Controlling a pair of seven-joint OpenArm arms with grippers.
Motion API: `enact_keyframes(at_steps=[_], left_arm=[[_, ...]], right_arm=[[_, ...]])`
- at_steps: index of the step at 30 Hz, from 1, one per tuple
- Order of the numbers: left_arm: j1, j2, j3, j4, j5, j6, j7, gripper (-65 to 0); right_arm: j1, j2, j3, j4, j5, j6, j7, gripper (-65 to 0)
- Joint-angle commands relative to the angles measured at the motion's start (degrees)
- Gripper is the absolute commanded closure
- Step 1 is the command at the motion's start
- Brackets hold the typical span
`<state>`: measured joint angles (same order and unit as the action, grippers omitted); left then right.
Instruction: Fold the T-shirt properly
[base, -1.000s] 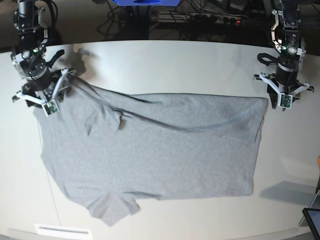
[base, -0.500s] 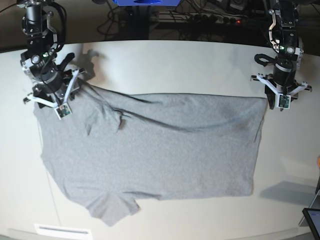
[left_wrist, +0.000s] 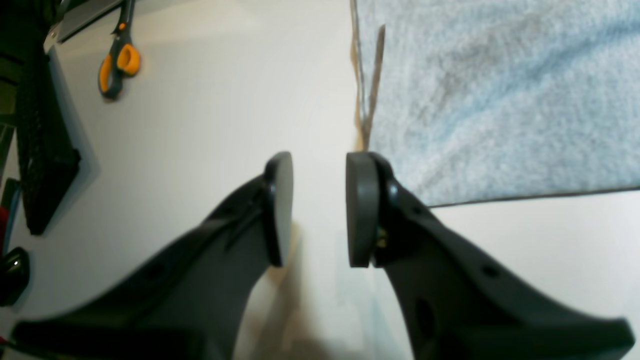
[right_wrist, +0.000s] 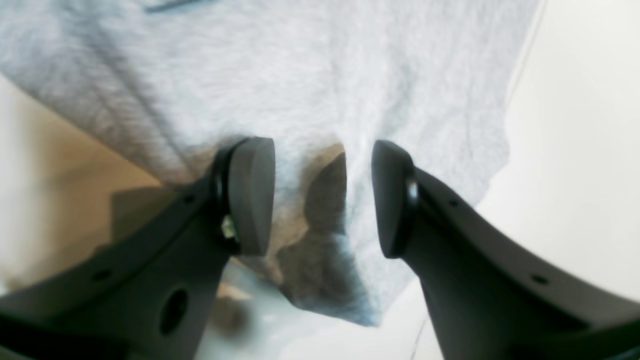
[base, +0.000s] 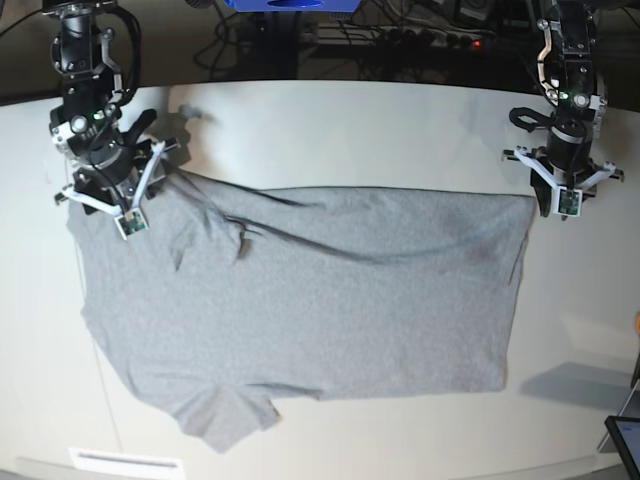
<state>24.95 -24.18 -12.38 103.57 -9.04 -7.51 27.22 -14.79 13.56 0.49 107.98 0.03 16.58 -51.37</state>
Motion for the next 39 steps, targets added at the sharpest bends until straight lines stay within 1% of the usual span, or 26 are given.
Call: enact_keyframes(at_steps=[1, 10, 14, 16, 17, 18, 20, 21, 23, 26, 31, 35, 37, 39], left_arm=[[-0.03, -1.00, -0.59, 0.74, 0.11, 0.69, -1.33, -18.0], [0.06, -1.00, -0.59, 0.74, 0.11, 0.69, -1.33, -18.0], [0.06, -1.00, -0.59, 0.74, 0.11, 0.69, -1.33, -18.0], [0.06, -1.00, -0.59, 0.74, 0.11, 0.69, -1.33, -18.0], [0.06, -1.00, -0.59, 0.74, 0.11, 0.69, -1.33, -18.0], [-0.03, -1.00, -0.59, 0.74, 0.11, 0.69, -1.33, -18.0], [-0.03, -1.00, -0.59, 0.74, 0.11, 0.69, -1.24, -18.0], [-0.03, -1.00, -0.59, 0.74, 0.11, 0.69, -1.24, -18.0], [-0.03, -1.00, -0.59, 0.74, 0.11, 0.69, -1.16, -18.0], [-0.03, -1.00, -0.59, 0.74, 0.11, 0.69, -1.16, -18.0], [-0.03, -1.00, -0.59, 0.74, 0.11, 0.69, -1.16, -18.0], [-0.03, -1.00, -0.50, 0.74, 0.11, 0.69, -1.16, -18.0], [-0.03, -1.00, -0.41, 0.74, 0.11, 0.69, -1.16, -18.0], [-0.03, -1.00, -0.32, 0.74, 0.11, 0.69, -1.16, -18.0]], right_arm=[[0.76, 0.28, 0.26, 0.81, 0.19, -0.18, 1.05, -29.3], [1.56, 0.28, 0.26, -3.15, 0.19, -0.09, 1.13, -29.3], [1.38, 0.20, 0.26, -5.70, 0.27, -0.01, 3.68, -29.3], [1.38, 0.20, 0.34, -6.75, 0.27, 1.40, 4.12, -29.2], [1.38, 0.20, 0.52, -7.02, 0.27, 2.72, 4.12, -28.9], [1.38, 0.20, 0.61, -7.28, 0.27, 4.12, 4.12, -26.8], [1.56, -0.42, 0.70, -7.28, 0.19, 5.97, 3.95, -19.3], [1.64, -0.60, 0.78, -7.19, 0.19, 6.32, 3.86, -15.1], [1.64, -0.60, 0.78, -7.02, 0.19, 6.41, 3.77, -9.4], [1.64, -0.77, 0.78, -6.84, 0.10, 6.41, 3.77, -7.8], [1.73, -0.68, 0.78, -6.58, 0.01, 6.23, 3.77, -7.4], [1.73, -0.42, 0.78, -2.97, -0.08, 6.23, 3.68, -7.4], [2.43, -0.33, 0.78, -1.30, -0.08, 6.23, 2.10, -7.4], [4.02, 0.72, 0.78, -0.95, -0.08, 6.23, -1.15, -7.4]])
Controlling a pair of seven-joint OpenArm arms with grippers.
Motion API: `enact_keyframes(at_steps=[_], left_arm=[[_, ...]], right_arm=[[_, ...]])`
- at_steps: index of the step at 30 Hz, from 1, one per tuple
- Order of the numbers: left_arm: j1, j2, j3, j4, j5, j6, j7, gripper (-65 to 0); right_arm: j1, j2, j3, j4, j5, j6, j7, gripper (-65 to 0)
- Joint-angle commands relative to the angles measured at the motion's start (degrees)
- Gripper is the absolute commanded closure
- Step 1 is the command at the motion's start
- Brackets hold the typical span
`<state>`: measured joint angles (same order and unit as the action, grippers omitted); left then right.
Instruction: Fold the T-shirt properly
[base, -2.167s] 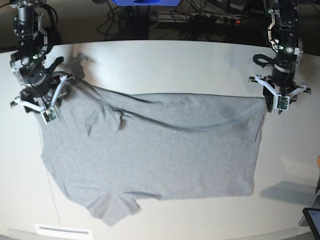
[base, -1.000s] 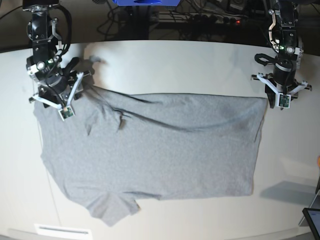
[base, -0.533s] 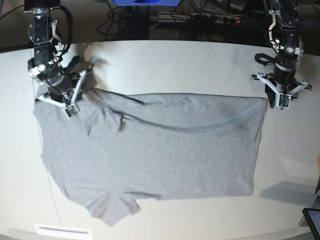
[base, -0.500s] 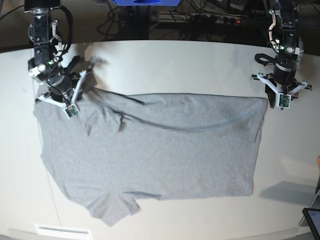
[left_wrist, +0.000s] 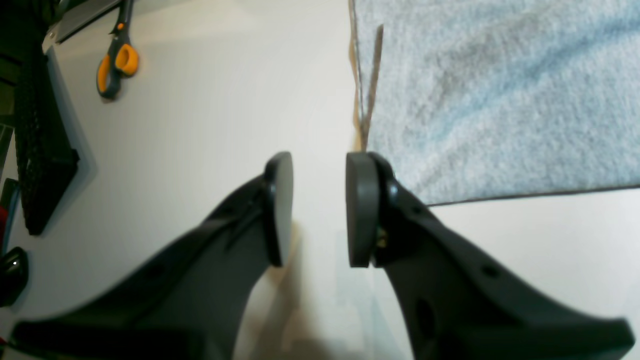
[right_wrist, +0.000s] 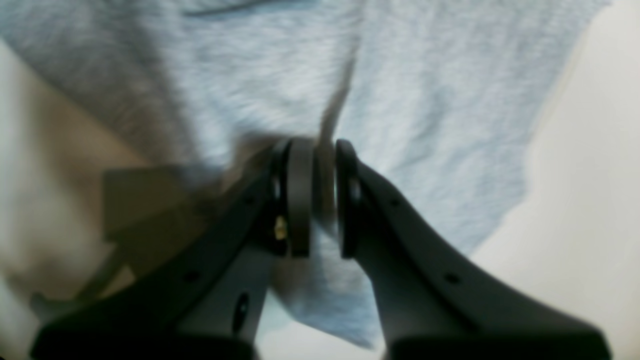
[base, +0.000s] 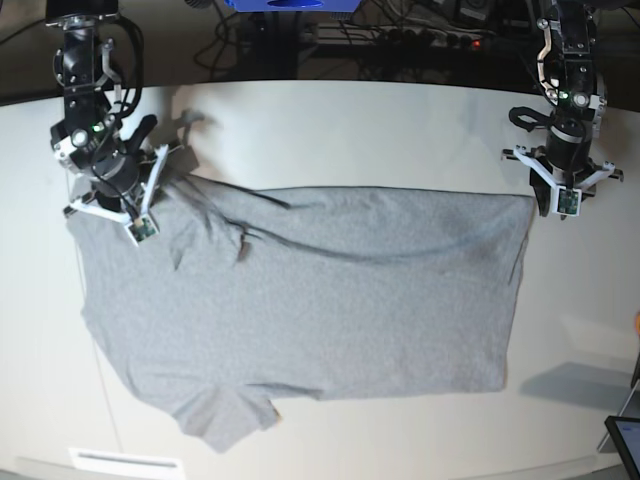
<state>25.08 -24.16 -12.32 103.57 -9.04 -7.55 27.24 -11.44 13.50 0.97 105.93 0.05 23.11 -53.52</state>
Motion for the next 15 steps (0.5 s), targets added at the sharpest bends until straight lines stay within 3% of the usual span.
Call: enact_keyframes(at_steps=[1, 11, 12, 15], left_arm=[[-0.16, -1.02, -0.39, 0.74, 0.11, 0.74, -1.18, -18.0], [-0.16, -1.02, -0.65, 0.74, 0.11, 0.74, -1.18, -18.0], [-0.16, -1.02, -0.65, 0.74, 0.11, 0.74, -1.18, -18.0], [-0.25, -1.02, -0.56, 0.65, 0.20, 0.74, -1.18, -18.0]], right_arm=[[1.64, 0.88, 0.30, 1.10, -0.10, -0.30, -0.59, -7.5], [4.01, 0.88, 0.30, 1.19, -0.10, -0.39, -3.05, -8.4], [3.66, 0.88, 0.30, 1.28, -0.10, -0.39, -3.67, -9.4], [3.22, 0.96, 0.30, 2.69, -0.10, -0.39, -5.43, -20.3]])
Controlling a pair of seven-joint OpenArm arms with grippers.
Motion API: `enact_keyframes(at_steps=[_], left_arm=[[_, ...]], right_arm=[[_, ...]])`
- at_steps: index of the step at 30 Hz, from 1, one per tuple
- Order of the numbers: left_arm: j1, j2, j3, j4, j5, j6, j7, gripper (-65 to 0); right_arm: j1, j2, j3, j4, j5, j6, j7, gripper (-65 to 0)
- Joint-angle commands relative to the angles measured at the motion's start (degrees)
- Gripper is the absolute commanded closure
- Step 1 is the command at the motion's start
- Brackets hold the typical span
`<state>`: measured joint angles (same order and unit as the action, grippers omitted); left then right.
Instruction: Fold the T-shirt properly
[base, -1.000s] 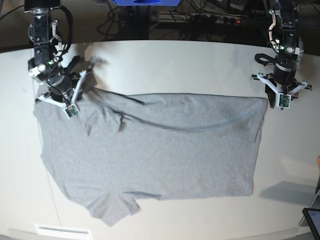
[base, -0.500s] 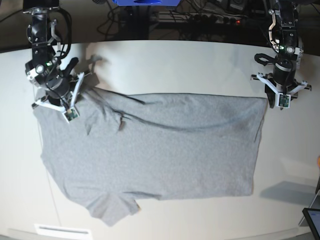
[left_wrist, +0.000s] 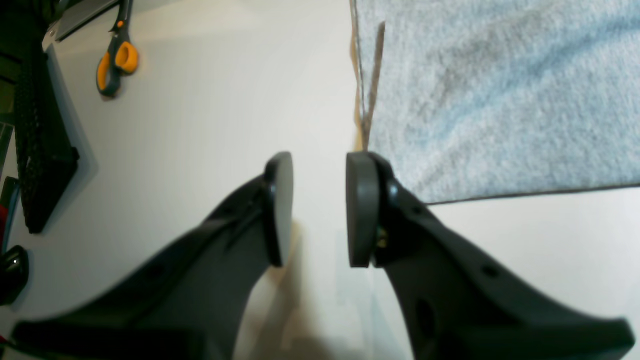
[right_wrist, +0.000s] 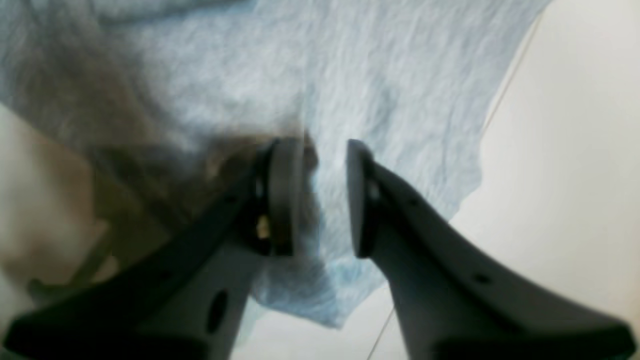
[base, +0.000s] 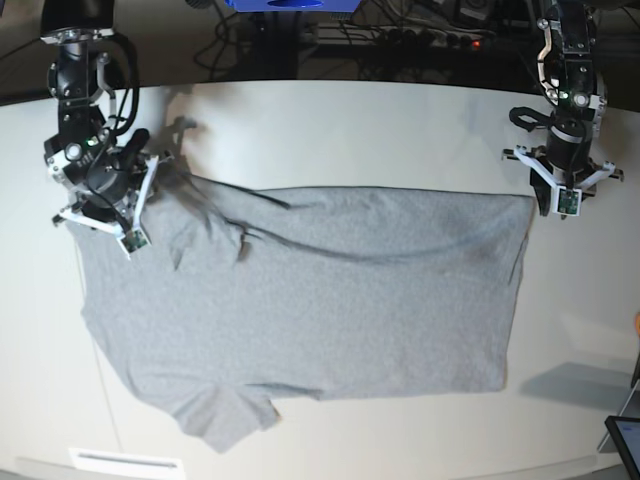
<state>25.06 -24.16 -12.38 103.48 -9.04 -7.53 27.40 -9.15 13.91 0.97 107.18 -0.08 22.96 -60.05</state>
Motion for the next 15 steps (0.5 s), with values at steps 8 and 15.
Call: enact_keyframes(at_steps=[8, 15], left_arm=[[-0.22, -1.02, -0.32, 0.74, 0.20, 0.72, -1.33, -18.1], [-0.22, -1.02, -0.50, -1.20, 0.20, 0.72, -1.42, -18.1]], right_arm=[[-1.18, 0.37, 0.48, 5.04, 0.03, -0.15, 1.46, -36.3], [-1.18, 0.29, 0.48, 4.87, 0.12, -0.15, 1.55, -35.5]])
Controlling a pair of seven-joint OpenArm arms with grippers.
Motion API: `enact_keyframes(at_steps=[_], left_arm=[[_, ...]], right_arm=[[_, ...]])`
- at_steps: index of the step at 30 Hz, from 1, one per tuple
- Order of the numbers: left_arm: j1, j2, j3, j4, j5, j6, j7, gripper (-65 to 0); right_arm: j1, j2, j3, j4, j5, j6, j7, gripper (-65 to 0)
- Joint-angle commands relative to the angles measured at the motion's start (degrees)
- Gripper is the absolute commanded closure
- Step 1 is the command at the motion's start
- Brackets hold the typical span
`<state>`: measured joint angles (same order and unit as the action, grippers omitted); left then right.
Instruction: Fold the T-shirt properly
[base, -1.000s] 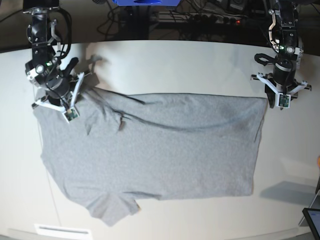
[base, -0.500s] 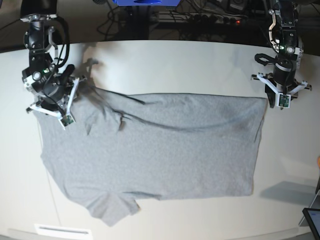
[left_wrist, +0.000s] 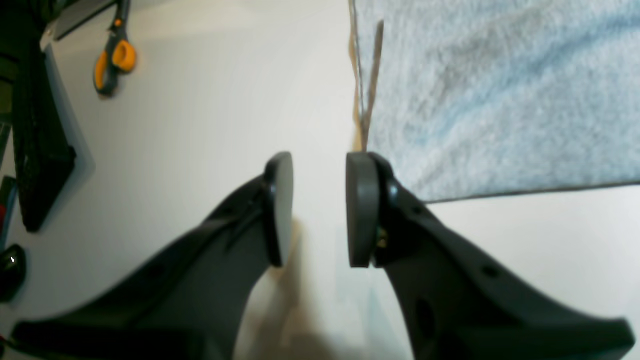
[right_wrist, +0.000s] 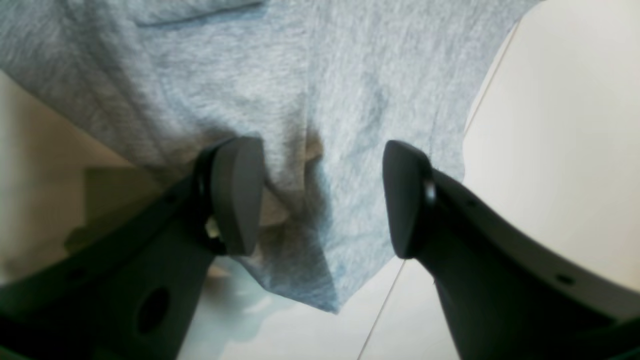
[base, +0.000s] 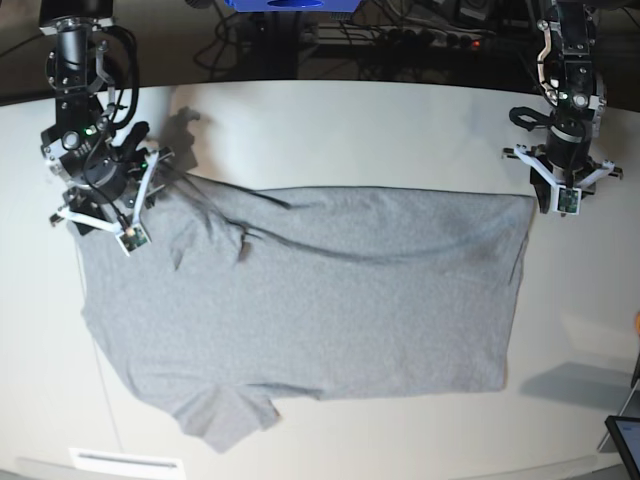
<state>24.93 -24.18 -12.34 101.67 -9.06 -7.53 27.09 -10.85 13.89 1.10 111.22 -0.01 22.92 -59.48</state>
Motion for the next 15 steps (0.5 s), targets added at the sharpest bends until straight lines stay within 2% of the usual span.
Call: enact_keyframes(at_steps=[1, 5, 12, 15], left_arm=[[-0.18, -1.00, -0.54, 0.00, 0.22, 0.72, -1.20, -18.1], [-0.18, -1.00, -0.37, -0.88, 0.22, 0.72, -1.29, -18.1], [-0.18, -1.00, -0.63, -0.52, 0.22, 0.72, -1.29, -18.1], [-0.18, -1.00, -0.63, -0.52, 0.22, 0.72, -1.29, -18.1]], right_arm=[[0.52, 0.31, 0.35, 0.47, 0.05, -0.10, 0.98, -33.7], [0.61, 0.31, 0.35, -1.90, 0.05, 0.07, 1.77, -25.8], [0.35, 0.22, 0.35, -2.34, 0.14, 0.07, 3.00, -26.0], [0.35, -1.45, 2.54, -2.43, 0.14, 0.25, 3.00, -26.1]])
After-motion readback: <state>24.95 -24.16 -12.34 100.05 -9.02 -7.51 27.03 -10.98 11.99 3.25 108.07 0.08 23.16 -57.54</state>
